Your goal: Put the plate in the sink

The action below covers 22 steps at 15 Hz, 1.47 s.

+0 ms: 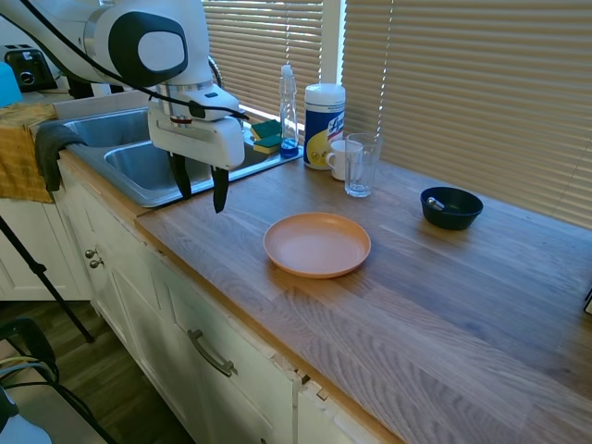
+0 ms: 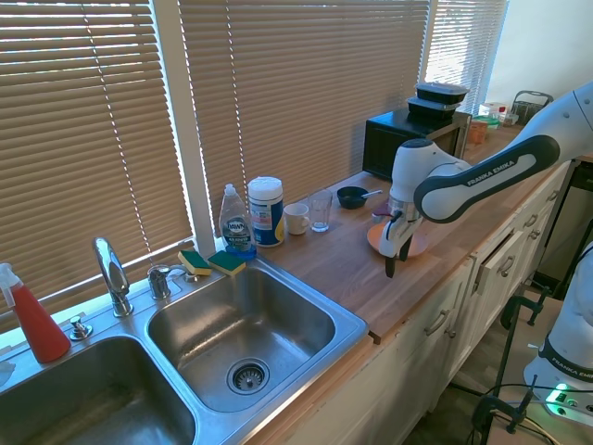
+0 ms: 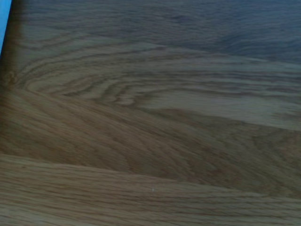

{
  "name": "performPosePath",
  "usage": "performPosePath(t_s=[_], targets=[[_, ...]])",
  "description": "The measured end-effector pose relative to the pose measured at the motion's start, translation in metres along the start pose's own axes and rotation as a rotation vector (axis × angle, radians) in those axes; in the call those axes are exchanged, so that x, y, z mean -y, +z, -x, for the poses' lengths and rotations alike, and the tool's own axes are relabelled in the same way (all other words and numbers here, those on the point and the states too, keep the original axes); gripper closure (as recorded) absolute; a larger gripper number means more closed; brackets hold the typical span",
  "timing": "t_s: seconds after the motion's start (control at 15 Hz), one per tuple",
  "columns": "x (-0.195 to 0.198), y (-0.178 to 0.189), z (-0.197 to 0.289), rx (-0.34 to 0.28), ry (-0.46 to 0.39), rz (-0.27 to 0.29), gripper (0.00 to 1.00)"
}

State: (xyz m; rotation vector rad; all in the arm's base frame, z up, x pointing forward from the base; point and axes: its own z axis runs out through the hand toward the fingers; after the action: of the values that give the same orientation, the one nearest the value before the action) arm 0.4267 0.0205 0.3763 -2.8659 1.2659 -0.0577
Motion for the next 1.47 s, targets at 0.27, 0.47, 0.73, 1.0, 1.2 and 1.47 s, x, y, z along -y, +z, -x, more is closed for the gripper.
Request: performPosePath(t_s=[0.27,0.47,0.73,1.0,1.2,1.47], targets=[[0.006,-0.009,-0.003,-0.015,0.016,-0.016,0.00],[0.003,-0.027,-0.026,-0.038,0.067,-0.050,0.00],[-0.032,-0.037,-0.076,-0.042,0.192,-0.074,0.00],[-0.071,-0.029,-0.119,-0.019,0.302,-0.091,0.00],[-0.100,-0.018,-0.151,0.001,0.383,-0.115,0.00],[-0.133,-0.011,-0.183,0.016,0.482,-0.137,0.00]])
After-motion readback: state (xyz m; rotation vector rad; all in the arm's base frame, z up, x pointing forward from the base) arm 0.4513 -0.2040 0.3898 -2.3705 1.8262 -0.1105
